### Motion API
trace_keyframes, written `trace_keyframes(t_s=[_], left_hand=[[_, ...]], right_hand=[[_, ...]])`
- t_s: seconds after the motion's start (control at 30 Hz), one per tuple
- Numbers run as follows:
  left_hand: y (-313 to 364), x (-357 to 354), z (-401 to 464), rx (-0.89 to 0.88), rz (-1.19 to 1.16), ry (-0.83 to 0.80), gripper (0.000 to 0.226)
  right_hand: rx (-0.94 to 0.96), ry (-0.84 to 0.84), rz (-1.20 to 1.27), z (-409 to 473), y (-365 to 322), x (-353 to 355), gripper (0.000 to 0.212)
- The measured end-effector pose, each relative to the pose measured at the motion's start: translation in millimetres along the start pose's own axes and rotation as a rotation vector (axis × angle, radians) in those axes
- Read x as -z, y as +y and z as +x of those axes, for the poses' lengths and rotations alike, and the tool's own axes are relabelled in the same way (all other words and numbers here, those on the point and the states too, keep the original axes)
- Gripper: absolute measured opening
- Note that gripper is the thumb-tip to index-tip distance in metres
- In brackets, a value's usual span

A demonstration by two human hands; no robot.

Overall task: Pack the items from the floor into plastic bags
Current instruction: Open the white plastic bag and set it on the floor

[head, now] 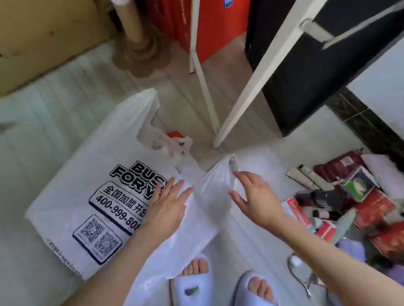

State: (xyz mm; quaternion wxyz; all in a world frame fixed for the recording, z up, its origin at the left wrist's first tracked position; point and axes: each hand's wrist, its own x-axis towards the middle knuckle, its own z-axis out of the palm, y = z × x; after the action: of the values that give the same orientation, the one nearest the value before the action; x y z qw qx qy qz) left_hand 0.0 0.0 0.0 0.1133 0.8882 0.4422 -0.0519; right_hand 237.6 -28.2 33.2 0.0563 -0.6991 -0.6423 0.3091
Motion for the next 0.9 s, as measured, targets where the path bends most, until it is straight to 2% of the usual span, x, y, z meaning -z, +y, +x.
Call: trace_keyframes(t_s=[0.1, 0.13, 0.23, 0.3, 0.37, 0.4, 0.47, 0.53, 0.57, 0.63, 0.73, 0.9], left_hand=[[-33, -46, 58, -0.043, 0.066, 0.045, 0.066], [-47, -54, 78, -0.047, 0.098, 0.083, 0.064], [-66, -76, 111, -0.108, 0.066, 0.027, 0.056], [-68, -77, 122, -0.224, 0.109, 0.005, 0.049], [-66, -69, 127, -0.241, 0.092, -0.054, 0.026], [-64, -63, 128, -0.223, 0.082, -0.111, 0.016], [-60, -46, 124, -0.198, 0.076, -0.177, 0.015], [-58, -20, 115, -0.176, -0.027, -0.112, 0.019], [-56, -2, 108, -0.128, -0.091, -0.089, 0.021], [-55, 40, 89, -0.028, -0.192, -0.041, 0.022], [-53, 105, 61, 0.042, -0.213, 0.121, 0.018], [-15, 211, -11, 0.086, -0.185, 0.381, 0.014]], right_hand=[[0.167, 0.058, -0.101, 51, 17, -52, 0.057], [0.211, 0.05, -0.156, 67, 19, -64, 0.064], [0.254, -0.037, -0.306, 92, 28, -92, 0.083], [0.191, -0.129, -0.405, 93, 32, -96, 0.071], [0.184, -0.195, -0.444, 89, 30, -93, 0.051], [0.239, -0.173, -0.441, 85, 28, -89, 0.037], [0.371, 0.011, -0.458, 74, 26, -76, 0.013], [0.389, 0.116, -0.421, 63, 26, -57, 0.02], [0.398, 0.154, -0.402, 57, 24, -46, 0.017], [0.47, 0.345, -0.33, 45, 12, -18, 0.008], [0.5, 0.574, -0.352, 14, -21, 34, 0.006], [0.408, 0.836, -0.376, -57, -88, 109, 0.009]])
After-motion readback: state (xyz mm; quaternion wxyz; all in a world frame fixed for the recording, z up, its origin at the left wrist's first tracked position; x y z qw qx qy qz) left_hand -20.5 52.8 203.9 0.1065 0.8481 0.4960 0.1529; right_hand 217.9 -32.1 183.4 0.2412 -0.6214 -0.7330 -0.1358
